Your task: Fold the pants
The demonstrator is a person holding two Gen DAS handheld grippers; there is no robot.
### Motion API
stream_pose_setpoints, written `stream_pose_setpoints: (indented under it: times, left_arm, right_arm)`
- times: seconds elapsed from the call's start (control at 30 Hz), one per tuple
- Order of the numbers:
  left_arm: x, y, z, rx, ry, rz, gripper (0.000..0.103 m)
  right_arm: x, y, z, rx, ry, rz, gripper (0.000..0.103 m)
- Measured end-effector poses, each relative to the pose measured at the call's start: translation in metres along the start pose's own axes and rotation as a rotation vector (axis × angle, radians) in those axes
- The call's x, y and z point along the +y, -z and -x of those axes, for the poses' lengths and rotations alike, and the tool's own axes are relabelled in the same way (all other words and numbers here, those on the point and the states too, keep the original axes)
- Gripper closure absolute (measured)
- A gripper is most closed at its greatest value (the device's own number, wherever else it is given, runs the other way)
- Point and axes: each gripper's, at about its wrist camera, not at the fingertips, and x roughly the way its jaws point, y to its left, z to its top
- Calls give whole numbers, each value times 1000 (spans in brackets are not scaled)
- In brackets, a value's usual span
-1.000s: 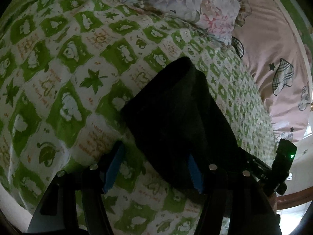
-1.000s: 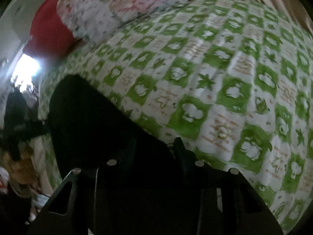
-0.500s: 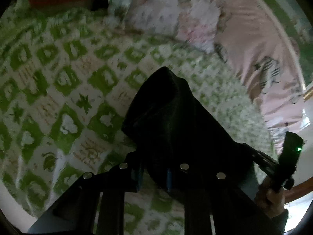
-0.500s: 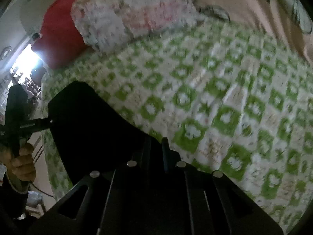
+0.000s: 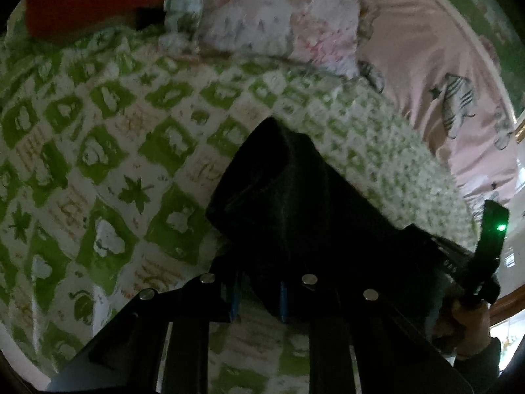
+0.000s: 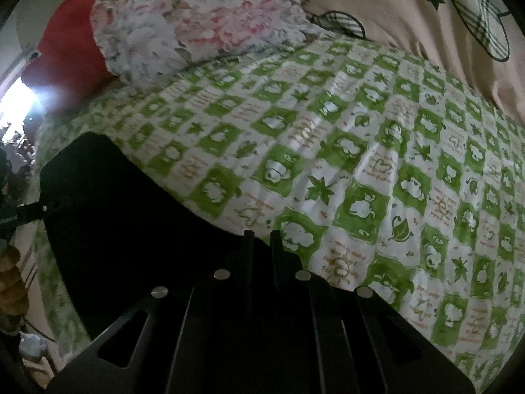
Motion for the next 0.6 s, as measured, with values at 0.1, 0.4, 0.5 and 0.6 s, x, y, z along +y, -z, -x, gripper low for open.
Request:
stream_pose_setpoints:
  times: [0.1, 0.4, 0.5, 0.6]
  left_arm:
    - [5, 0, -5, 21, -5, 8, 78]
    - [13, -7, 48, -65, 1, 61, 59]
    - [-3, -7, 62, -85, 13, 23, 56]
    - [-27, -4, 66, -80, 42, -35, 49]
  right_arm:
    - [-6, 1, -10, 2, 63, -30, 95]
    - [-13, 26, 54, -94, -34, -184, 37]
    - [-13, 42, 79, -149, -43, -204, 34]
    - [-19, 62, 100, -166, -43, -245, 34]
